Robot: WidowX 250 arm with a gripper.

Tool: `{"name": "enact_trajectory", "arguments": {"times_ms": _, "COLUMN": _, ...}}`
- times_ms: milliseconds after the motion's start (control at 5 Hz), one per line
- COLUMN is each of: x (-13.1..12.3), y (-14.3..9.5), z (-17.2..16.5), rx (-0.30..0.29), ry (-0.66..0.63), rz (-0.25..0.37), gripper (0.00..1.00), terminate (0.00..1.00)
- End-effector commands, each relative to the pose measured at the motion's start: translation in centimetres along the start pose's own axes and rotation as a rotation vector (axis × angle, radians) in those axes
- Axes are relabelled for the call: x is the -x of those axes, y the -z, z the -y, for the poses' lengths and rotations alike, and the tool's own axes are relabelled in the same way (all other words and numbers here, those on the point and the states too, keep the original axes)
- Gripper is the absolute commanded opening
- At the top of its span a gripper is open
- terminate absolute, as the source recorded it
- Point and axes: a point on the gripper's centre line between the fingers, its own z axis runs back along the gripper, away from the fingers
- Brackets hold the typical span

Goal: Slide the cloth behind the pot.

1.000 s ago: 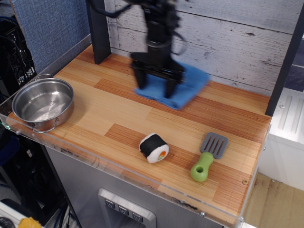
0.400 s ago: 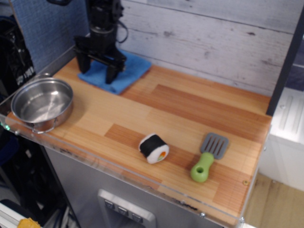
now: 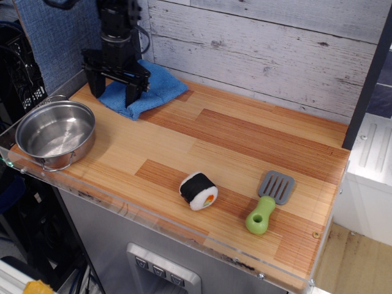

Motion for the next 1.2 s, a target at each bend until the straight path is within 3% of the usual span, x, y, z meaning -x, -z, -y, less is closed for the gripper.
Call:
{"name": "enact_trajectory", "arguments": {"times_ms": 0, "x": -1.0, "y": -8.4, "z": -1.7, "rx": 0.29, "ry": -0.069, "rz": 0.205, "gripper": 1.0, "terminate": 0.0}}
{"name": "enact_trajectory", "arguments": {"times_ms": 200, "x": -0.3, "y": -13.5, "z": -2.6, "rx": 0.331, "ry": -0.028, "rz": 0.321, "gripper": 1.0, "terminate": 0.0}}
{"name": "enact_trajectory", "arguments": {"times_ms": 400, "x": 0.8, "y": -18.3, "z": -4.0, "rx": 0.339, "ry": 0.006, "rz": 0.345, "gripper": 1.0, "terminate": 0.0}}
{"name": "enact_trajectory", "arguments": {"times_ms": 600, "x": 1.6, "y": -20.3, "z": -2.9, "rx": 0.284, "ry": 0.091, "rz": 0.292, "gripper": 1.0, "terminate": 0.0}}
{"name": "enact_trajectory", "arguments": {"times_ms": 1000, "x": 3.6, "y": -22.0, "z": 2.0, "rx": 0.243, "ry": 0.376, "rz": 0.167, "gripper": 1.0, "terminate": 0.0}}
